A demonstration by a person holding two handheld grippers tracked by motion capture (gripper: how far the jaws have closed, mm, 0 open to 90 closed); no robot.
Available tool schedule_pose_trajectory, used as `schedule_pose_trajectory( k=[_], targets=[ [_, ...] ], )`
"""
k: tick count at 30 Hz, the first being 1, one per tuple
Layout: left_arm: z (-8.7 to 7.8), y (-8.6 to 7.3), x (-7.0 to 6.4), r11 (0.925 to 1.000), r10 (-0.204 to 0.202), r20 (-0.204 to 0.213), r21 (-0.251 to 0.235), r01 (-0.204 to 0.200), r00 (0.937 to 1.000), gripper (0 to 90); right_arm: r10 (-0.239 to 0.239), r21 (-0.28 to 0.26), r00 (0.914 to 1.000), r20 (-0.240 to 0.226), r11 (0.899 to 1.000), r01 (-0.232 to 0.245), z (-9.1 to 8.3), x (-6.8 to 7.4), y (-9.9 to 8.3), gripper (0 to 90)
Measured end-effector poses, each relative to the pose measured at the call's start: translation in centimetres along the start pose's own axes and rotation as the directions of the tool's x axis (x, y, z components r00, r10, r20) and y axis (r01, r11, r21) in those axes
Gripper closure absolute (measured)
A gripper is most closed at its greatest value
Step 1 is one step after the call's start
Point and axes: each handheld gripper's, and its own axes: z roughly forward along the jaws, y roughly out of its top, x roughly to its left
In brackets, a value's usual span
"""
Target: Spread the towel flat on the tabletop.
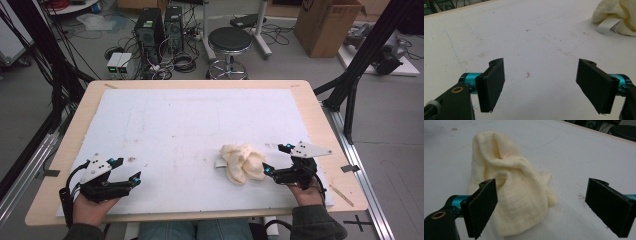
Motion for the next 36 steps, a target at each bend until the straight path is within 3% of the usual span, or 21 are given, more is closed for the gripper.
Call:
schedule_pose_trajectory(
  k=[6,19,21,22,26,29,32,36],
  targets=[
    [-0.3,-0.2,0.2,1.0000,-0.005,-0.007,0.003,0.005,1.0000,23.5,-0.026,-0.017,0.9997,-0.006,1.000,0.026,0.1,0.0,1.6,10.1],
    [0.0,0.0,0.0,1.0000,0.000,0.003,-0.004,0.000,1.0000,23.5,-0.032,-0.027,0.9931,-0.113,0.999,0.030,2.1,1.0,6.7,10.8],
    [0.2,0.0,0.0,1.0000,0.000,0.008,-0.004,0.000,1.0000,23.5,-0.041,-0.027,0.9923,-0.117,0.999,0.038,2.4,1.2,6.9,11.8],
    [0.3,0.1,0.0,1.0000,0.006,0.010,-0.001,-0.006,0.9999,23.5,-0.044,-0.023,0.9906,-0.130,0.999,0.042,2.7,1.4,7.0,17.2],
    [0.6,0.2,0.0,1.0000,0.007,0.019,0.000,-0.007,0.9998,23.5,-0.067,0.044,0.9824,-0.175,0.996,0.075,4.6,2.6,7.0,23.6],
    [0.7,0.3,-0.1,0.9999,0.014,0.023,0.001,-0.014,0.9996,23.5,-0.084,0.083,0.9822,-0.168,0.992,0.099,5.3,3.0,6.6,26.7],
    [0.7,0.3,-0.1,0.9998,0.019,0.025,0.000,-0.019,0.9995,23.5,-0.088,0.130,0.9773,-0.193,0.985,0.114,7.0,3.1,5.6,41.9],
    [0.6,0.3,0.0,0.9999,0.015,0.022,-0.002,-0.015,0.9997,23.5,-0.078,0.213,0.9786,-0.190,0.970,0.119,8.6,2.9,4.3,51.4]
  ],
)
